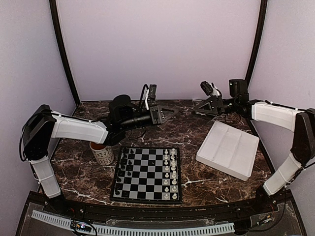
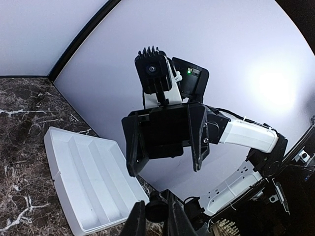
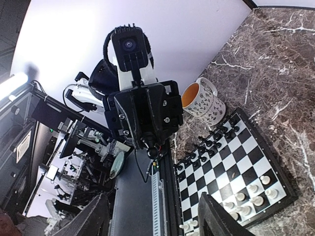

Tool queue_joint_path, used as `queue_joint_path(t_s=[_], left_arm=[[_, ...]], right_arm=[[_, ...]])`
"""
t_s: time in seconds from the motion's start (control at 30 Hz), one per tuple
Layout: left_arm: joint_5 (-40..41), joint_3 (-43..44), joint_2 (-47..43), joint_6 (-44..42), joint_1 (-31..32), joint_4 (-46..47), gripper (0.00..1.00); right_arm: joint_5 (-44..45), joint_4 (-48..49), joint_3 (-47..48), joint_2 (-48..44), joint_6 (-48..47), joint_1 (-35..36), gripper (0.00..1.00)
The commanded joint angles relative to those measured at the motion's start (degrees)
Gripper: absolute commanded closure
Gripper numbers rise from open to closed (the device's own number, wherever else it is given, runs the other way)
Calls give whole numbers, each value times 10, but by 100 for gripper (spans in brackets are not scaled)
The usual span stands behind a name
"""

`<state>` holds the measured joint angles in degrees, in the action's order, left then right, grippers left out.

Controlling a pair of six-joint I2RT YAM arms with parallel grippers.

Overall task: Set up the chess pieces on the board
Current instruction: Pass from the left arm to the right

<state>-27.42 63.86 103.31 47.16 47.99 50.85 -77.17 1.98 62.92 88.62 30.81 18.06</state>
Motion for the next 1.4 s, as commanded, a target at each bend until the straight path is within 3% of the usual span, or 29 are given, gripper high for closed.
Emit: queue_joint_path(t_s=[0.0, 0.17, 0.53, 0.7, 0.97, 1.37], left_arm=[[-9, 18, 7, 8, 0, 40, 93], [-10, 21, 13, 11, 5, 48, 93], [-14, 29, 26, 16, 13, 49, 93], [-17, 31, 31, 19, 15, 48, 93], [-18, 35, 36, 23, 15, 51, 93], [-12, 36, 39, 27, 16, 48, 92]], right_arm=[[-14, 59, 6, 3, 44, 18, 41], [-14, 58, 24, 26, 51, 35, 49], [-14, 57, 44, 43, 54, 52, 54], [-18, 62, 45, 45, 57, 56, 64], [-14, 70, 45, 53, 66, 58, 68], [-14, 82, 44, 52, 73, 59, 98]])
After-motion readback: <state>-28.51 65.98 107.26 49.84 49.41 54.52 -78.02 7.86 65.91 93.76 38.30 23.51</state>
